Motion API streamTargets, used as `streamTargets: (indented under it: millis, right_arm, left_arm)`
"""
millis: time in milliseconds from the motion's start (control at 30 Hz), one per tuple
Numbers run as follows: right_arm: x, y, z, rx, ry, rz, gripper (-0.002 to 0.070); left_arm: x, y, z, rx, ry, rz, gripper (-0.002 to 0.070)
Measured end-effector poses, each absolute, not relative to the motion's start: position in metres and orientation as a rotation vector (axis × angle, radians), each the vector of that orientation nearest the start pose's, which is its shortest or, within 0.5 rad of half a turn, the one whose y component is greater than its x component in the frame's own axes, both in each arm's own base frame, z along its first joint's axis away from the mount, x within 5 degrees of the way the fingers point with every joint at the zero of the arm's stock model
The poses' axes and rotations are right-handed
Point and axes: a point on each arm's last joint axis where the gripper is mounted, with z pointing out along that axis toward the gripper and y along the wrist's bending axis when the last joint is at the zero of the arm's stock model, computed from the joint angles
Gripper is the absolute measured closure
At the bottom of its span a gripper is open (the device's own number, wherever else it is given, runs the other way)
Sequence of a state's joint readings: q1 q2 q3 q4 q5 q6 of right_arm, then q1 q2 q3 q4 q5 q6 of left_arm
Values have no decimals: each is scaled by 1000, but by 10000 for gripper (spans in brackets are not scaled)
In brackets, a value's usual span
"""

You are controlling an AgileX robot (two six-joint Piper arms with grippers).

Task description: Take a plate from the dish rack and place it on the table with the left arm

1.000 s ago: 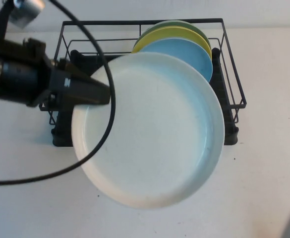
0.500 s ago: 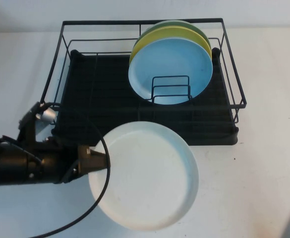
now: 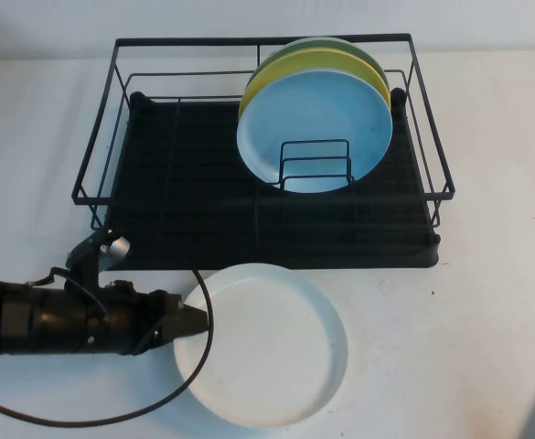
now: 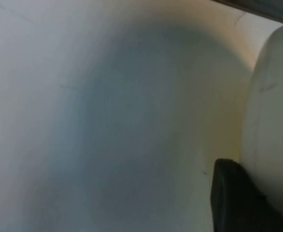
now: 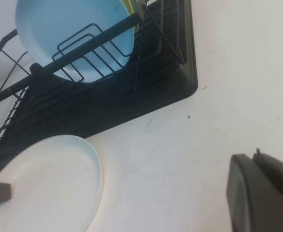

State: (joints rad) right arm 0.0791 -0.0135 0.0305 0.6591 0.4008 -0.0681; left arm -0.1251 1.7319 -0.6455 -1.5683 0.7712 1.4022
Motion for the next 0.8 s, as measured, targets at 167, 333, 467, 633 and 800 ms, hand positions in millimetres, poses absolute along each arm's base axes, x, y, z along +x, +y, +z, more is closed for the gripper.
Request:
streamTargets:
  millis: [167, 333, 467, 633, 800]
  right_arm:
    - [49, 26, 175, 265, 1849, 661, 696]
    - [49, 26, 175, 265, 1849, 661, 696]
    - [49, 26, 175, 265, 1849, 661, 696]
    - [49, 26, 175, 265, 1849, 661, 696]
    - [49, 26, 175, 265, 1849, 661, 696]
  left_arm:
    - [269, -96, 140, 235, 2429, -1061, 383]
    - [272, -96, 142, 272, 2391, -1031, 259]
    - [273, -95, 146, 312, 2362, -1005, 242]
    - [267, -94, 172, 448, 2277, -933, 296]
    - [248, -88, 221, 646, 2122, -746, 524]
